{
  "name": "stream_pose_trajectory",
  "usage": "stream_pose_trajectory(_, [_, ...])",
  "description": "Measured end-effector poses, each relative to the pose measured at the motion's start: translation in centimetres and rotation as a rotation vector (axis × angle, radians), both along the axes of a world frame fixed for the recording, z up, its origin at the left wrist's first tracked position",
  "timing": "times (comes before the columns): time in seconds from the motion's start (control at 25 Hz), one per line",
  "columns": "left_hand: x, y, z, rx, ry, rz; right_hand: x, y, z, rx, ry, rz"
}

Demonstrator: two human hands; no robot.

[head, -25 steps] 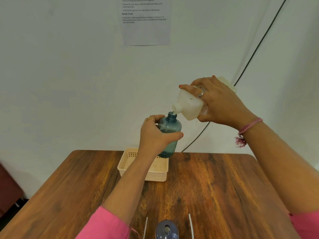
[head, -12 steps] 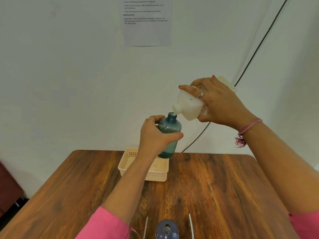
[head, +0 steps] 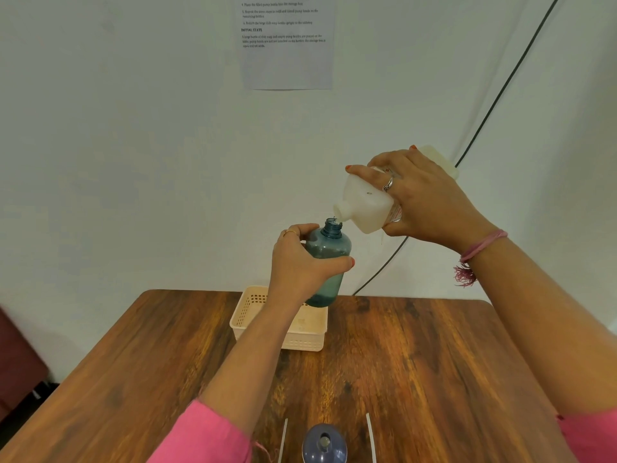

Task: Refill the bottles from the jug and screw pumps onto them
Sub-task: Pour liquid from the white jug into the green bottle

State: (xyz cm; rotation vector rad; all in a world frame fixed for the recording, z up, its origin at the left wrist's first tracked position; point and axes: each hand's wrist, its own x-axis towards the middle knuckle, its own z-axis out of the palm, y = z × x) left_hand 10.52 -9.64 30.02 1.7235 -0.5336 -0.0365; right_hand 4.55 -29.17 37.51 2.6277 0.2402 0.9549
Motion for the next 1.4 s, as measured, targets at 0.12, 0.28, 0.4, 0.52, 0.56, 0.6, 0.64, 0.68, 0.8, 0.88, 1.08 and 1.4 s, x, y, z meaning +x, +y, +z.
stream_pose_trajectory(0.12, [0.0, 0.0, 0.0, -0.004, 0.001, 0.005, 0.0, 0.0, -0.1, 0.0, 0.0, 0.0])
stream_pose_trajectory(0.28, [0.0, 0.0, -0.1, -0.005, -0.001, 0.01, 0.0, 0.1, -0.1, 0.0, -0.002, -0.006])
stream_pose_trajectory(0.4, [0.0, 0.1, -0.2, -0.004, 0.003, 0.014, 0.0, 0.1, -0.1, -0.004, 0.0, -0.01])
stream_pose_trajectory(0.52, [0.0, 0.0, -0.2, -0.001, 0.001, 0.019, 0.0, 0.1, -0.2, 0.0, 0.001, -0.011])
stream_pose_trajectory(0.56, [0.0, 0.0, -0.2, -0.001, 0.001, 0.02, -0.1, 0.1, -0.2, 0.004, -0.002, -0.01])
stream_pose_trajectory(0.6, [0.0, 0.0, -0.2, -0.001, 0.002, 0.02, -0.1, 0.2, -0.3, 0.01, -0.007, -0.01])
stream_pose_trajectory(0.64, [0.0, 0.0, -0.2, 0.0, 0.002, 0.018, -0.2, 0.2, -0.3, 0.018, -0.012, -0.01])
stream_pose_trajectory(0.68, [-0.1, 0.0, -0.2, 0.003, 0.003, 0.017, -0.3, 0.3, -0.4, 0.023, -0.015, -0.012])
stream_pose_trajectory(0.8, [-0.1, 0.1, -0.2, 0.01, -0.001, 0.019, -0.4, 0.4, -0.6, 0.035, -0.017, -0.021])
stream_pose_trajectory(0.88, [-0.1, 0.1, -0.3, 0.013, -0.003, 0.019, -0.5, 0.4, -0.8, 0.055, -0.02, -0.027])
stream_pose_trajectory(1.08, [-0.1, 0.2, -0.5, 0.014, -0.003, 0.013, -0.5, 0.5, -1.4, 0.086, -0.019, -0.041])
stream_pose_trajectory(1.4, [-0.1, 0.4, -0.8, -0.003, 0.002, 0.028, -0.7, 0.8, -2.4, 0.149, -0.054, -0.029])
